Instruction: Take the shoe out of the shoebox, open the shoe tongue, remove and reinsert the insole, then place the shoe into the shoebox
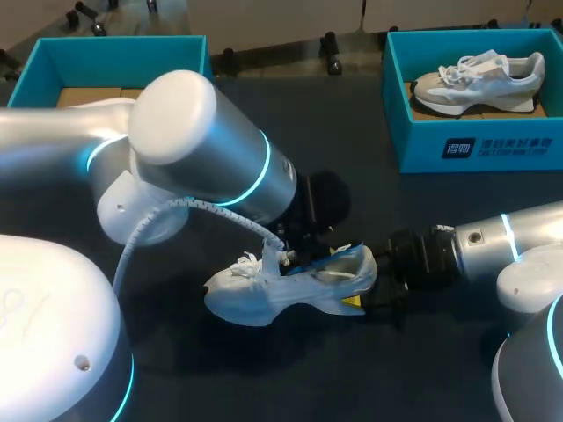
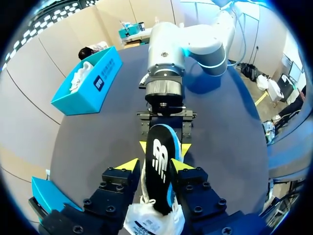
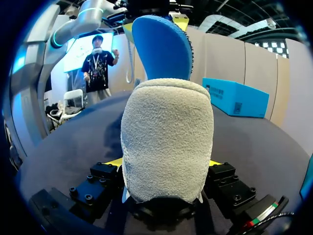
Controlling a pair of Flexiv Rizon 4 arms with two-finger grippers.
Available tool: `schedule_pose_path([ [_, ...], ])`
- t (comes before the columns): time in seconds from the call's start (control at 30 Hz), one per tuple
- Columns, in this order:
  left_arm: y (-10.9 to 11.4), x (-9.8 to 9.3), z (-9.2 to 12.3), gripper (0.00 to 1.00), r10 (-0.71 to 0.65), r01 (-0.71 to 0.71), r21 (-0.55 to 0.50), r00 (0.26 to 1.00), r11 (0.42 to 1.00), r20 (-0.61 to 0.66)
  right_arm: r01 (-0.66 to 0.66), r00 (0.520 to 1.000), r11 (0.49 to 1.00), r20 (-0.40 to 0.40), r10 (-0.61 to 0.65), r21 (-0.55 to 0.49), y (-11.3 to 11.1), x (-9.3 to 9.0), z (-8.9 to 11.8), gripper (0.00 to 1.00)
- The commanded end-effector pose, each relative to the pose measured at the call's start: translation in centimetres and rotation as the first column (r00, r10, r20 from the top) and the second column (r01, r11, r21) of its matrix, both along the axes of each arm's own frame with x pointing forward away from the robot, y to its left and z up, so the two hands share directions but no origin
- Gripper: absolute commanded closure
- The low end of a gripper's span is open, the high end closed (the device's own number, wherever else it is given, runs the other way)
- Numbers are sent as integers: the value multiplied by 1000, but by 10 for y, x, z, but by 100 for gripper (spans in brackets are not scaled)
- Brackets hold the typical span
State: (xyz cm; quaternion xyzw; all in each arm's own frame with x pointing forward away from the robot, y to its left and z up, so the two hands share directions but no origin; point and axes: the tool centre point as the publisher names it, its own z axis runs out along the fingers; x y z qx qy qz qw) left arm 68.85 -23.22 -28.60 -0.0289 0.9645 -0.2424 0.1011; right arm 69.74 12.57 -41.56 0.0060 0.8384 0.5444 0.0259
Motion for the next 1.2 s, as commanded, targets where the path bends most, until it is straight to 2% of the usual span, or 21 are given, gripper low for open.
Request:
schedule_pose_path([
  [0.03,-6,4,-8,61,3,-3,9,1000,1000,-2,2,1000,1000,1,-2,-4,2,-3,-5,100],
  [0.17,-8,6,-11,66,5,-5,18,1000,1000,-6,2,1000,1000,1,-2,-4,2,-3,-5,100],
  [0.27,-8,7,-12,100,8,-8,21,1000,1000,-3,2,1000,1000,1,-2,-4,2,-3,-5,100],
  [0.43,-7,7,-8,100,5,-5,15,1000,1000,4,2,1000,1000,1,-2,-4,2,-3,-5,100],
  [0.8,7,-4,22,100,-14,15,-35,1000,999,27,2,1000,1000,1,-2,-4,2,-3,-5,100],
  [1.2,22,-10,34,100,-44,44,-51,999,998,13,2,1000,1000,1,-2,-4,2,-3,-5,100],
])
